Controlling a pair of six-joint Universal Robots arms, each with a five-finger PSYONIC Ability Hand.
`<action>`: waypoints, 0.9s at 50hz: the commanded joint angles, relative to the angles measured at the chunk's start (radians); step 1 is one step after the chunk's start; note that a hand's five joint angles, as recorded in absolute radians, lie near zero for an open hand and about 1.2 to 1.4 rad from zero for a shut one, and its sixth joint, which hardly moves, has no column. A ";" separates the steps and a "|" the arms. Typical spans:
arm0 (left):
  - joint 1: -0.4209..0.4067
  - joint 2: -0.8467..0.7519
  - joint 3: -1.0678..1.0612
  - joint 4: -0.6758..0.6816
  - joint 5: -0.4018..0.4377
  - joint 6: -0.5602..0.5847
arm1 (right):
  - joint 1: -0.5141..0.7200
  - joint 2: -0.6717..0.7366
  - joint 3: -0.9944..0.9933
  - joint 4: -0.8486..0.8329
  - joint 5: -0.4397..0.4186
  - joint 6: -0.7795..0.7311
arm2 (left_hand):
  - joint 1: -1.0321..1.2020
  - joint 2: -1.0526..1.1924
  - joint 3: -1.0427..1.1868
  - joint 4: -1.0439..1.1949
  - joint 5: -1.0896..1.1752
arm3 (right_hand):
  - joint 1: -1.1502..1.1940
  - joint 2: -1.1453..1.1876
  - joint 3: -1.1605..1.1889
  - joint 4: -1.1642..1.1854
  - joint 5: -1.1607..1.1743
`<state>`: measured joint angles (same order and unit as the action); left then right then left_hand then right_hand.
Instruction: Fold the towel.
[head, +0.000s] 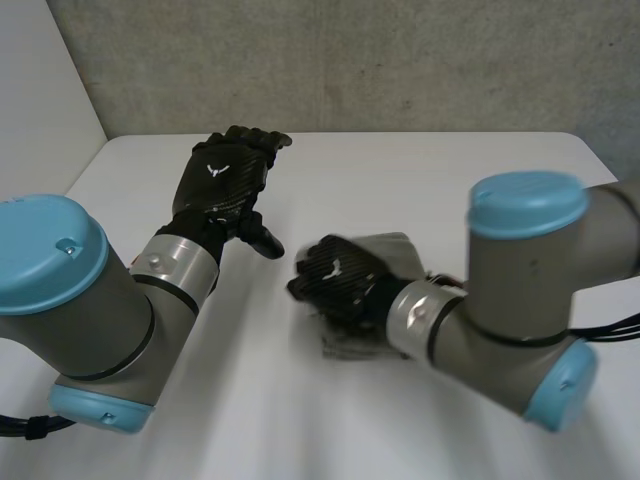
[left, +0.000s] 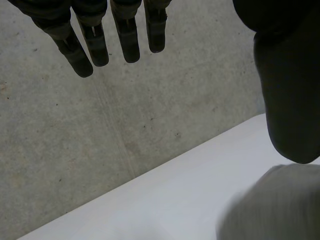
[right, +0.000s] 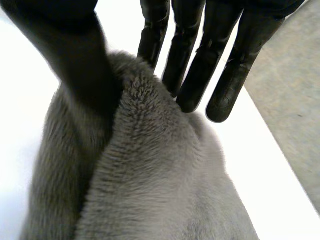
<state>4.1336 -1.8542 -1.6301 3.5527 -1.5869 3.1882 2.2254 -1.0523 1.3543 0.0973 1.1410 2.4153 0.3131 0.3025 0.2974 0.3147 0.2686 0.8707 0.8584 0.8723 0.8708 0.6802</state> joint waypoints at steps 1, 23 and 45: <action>-0.003 -0.011 0.001 0.000 0.002 0.009 | -0.015 -0.047 0.032 -0.062 0.086 0.215 | -0.088 -0.077 -0.072 -0.089 -0.218 | -0.696 -0.684 -0.698 -0.696 -0.680; -0.173 -0.313 0.099 -0.060 -0.001 0.007 | -0.267 -0.013 0.197 -0.160 0.100 0.466 | -0.085 -0.074 -0.069 -0.087 -0.215 | -0.696 -0.684 -0.698 -0.696 -0.680; -0.110 -0.018 0.189 -0.199 -0.051 -0.002 | -0.268 -0.302 0.056 -0.137 0.270 0.579 | -0.126 -0.115 -0.110 -0.128 -0.256 | -0.696 -0.684 -0.698 -0.696 -0.680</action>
<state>3.9950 -2.0274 -1.5059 3.4331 -1.6121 3.1900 1.9592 -1.2129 1.4859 -0.0459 1.3075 2.9093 0.2828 0.2731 0.2636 0.3151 0.2337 0.2302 0.2509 0.2453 0.2558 0.0569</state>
